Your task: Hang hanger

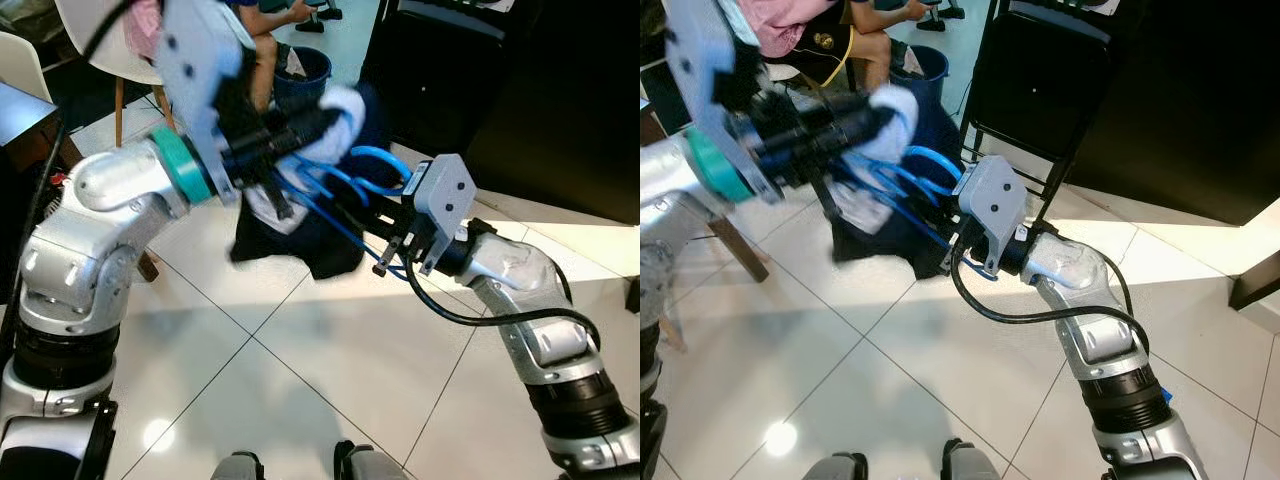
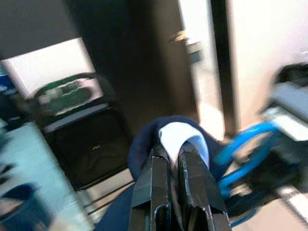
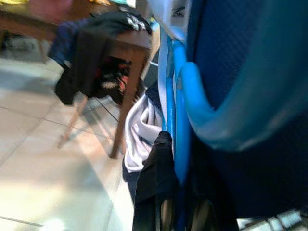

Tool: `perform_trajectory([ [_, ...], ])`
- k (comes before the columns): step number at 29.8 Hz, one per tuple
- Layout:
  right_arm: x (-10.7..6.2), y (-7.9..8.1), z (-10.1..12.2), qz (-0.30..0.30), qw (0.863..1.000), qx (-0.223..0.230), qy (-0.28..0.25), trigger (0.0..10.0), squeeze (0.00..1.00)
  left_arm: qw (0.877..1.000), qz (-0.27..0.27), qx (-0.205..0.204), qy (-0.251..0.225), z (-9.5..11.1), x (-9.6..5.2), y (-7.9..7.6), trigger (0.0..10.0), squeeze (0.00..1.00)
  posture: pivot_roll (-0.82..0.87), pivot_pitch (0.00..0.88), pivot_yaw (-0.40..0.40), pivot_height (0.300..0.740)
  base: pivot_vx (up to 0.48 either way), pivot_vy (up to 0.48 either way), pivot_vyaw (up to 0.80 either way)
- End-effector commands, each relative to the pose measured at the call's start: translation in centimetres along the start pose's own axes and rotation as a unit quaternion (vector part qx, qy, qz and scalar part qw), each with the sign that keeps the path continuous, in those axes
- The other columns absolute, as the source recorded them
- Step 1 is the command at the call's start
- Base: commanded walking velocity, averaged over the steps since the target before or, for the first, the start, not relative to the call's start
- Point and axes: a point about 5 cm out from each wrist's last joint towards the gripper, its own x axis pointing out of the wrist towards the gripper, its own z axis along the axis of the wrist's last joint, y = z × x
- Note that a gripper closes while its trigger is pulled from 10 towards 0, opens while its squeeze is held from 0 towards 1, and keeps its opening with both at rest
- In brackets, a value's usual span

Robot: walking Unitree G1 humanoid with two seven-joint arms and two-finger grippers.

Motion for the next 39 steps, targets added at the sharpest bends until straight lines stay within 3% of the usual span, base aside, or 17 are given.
perform_trajectory([
  [1, -0.9, -1.2, -0.3, -0.038, 0.999, -0.017, 0.011, 10.0, 0.0, 0.999, 0.032, 0.026, 0.008, 0.2, -0.2, 0.9, 10.0, 0.0, 0.04, 0.087, 0.037, 0.74, 0.0, 0.0, 0.0],
  [5, -1.7, -2.3, -0.5, -0.071, 0.997, -0.025, 0.021, 10.0, 0.0, 0.991, 0.108, 0.059, 0.052, -0.9, -0.5, 2.4, 10.0, 0.0, 0.04, 0.089, 0.036, 0.74, 0.0, 0.0, 0.0],
  [7, -2.0, -1.5, -0.4, -0.031, 0.999, -0.02, 0.022, 10.0, 0.0, 0.977, 0.187, 0.074, 0.069, -1.4, -0.7, 4.1, 10.0, 0.0, 0.04, 0.089, 0.034, 0.74, 0.0, 0.0, 0.0],
  [8, -2.0, -1.5, -0.4, -0.031, 0.999, -0.02, 0.022, 10.0, 0.0, 0.977, 0.187, 0.074, 0.069, -1.4, -0.7, 4.1, 10.0, 0.0, 0.04, 0.089, 0.034, 0.74, 0.0, 0.0, 0.0],
  [11, -3.0, 0.5, 0.3, 0.055, 0.998, -0.002, 0.019, 10.0, 0.0, 0.941, 0.303, 0.111, 0.1, -2.1, -1.6, 6.9, 10.0, 0.0, 0.03, 0.089, 0.031, 0.74, 0.0, 0.0, 0.0],
  [16, -4.2, 0.7, 0.9, 0.081, 0.997, 0.001, 0.021, 10.0, 0.0, 0.928, 0.342, 0.111, 0.1, -2.2, -2.2, 7.9, 10.0, 0.0, 0.03, 0.088, 0.033, 0.74, 0.0, 0.0, 0.0],
  [22, -4.5, 0.6, 0.9, 0.08, 0.997, 0.0, 0.023, 10.0, 0.0, 0.928, 0.341, 0.11, 0.099, -2.3, -2.2, 8.0, 10.0, 0.0, 0.02, 0.087, 0.034, 0.74, 0.0, 0.0, 0.0],
  [23, -4.5, 0.2, 0.8, 0.065, 0.998, -0.003, 0.025, 10.0, 0.0, 0.939, 0.319, 0.091, 0.09, -2.2, -1.9, 7.4, 10.0, 0.0, 0.02, 0.086, 0.037, 0.74, 0.0, 0.0, 0.0],
  [26, -4.5, 0.2, 0.8, 0.065, 0.998, -0.003, 0.025, 10.0, 0.0, 0.939, 0.319, 0.091, 0.09, -2.2, -1.9, 7.4, 10.0, 0.0, 0.02, 0.086, 0.037, 0.74, 0.0, 0.0, 0.0],
  [27, -4.1, 0.2, 0.7, 0.058, 0.998, 0.002, 0.021, 10.0, 0.0, 0.951, 0.291, 0.072, 0.076, -2.1, -1.4, 6.5, 10.0, 0.0, 0.02, 0.086, 0.037, 0.74, 0.0, 0.0, 0.0],
  [30, -3.4, 0.6, 0.5, 0.06, 0.998, 0.008, 0.013, 10.0, 0.0, 0.961, 0.264, 0.05, 0.062, -1.9, -0.9, 5.7, 10.0, 0.0, 0.03, 0.087, 0.034, 0.74, 0.0, 0.0, 0.0],
  [31, -2.5, 1.1, 0.3, 0.061, 0.998, 0.014, 0.006, 10.0, 0.0, 0.971, 0.233, 0.027, 0.046, -1.5, -0.5, 4.8, 10.0, 0.0, 0.03, 0.087, 0.033, 0.74, 0.0, 0.0, 0.0],
  [34, -1.7, 1.3, 0.0, 0.061, 0.998, 0.019, 0.003, 10.0, 0.0, 0.979, 0.201, 0.005, 0.033, -1.2, -0.2, 3.9, 10.0, 0.0, 0.03, 0.087, 0.031, 0.74, 0.0, 0.0, 0.0],
  [35, -1.0, 1.2, -0.3, 0.054, 0.998, 0.016, 0.004, 10.0, 0.0, 0.985, 0.168, -0.013, 0.023, -1.0, 0.1, 3.1, 10.0, 0.0, 0.03, 0.088, 0.029, 0.74, 0.0, 0.0, 0.0],
  [36, -0.5, 0.9, -0.5, 0.04, 0.999, 0.011, 0.007, 10.0, 0.0, 0.99, 0.137, -0.02, 0.016, -0.8, 0.2, 2.3, 10.0, 0.0, 0.04, 0.087, 0.027, 0.74, 0.0, 0.0, 0.0],
  [39, -0.4, 0.4, -0.6, 0.023, 1.0, 0.004, 0.011, 10.0, 0.0, 0.992, 0.127, -0.004, 0.019, -0.9, 0.1, 2.0, 10.0, 0.0, 0.05, 0.088, 0.023, 0.74, 0.0, 0.0, 0.0],
])
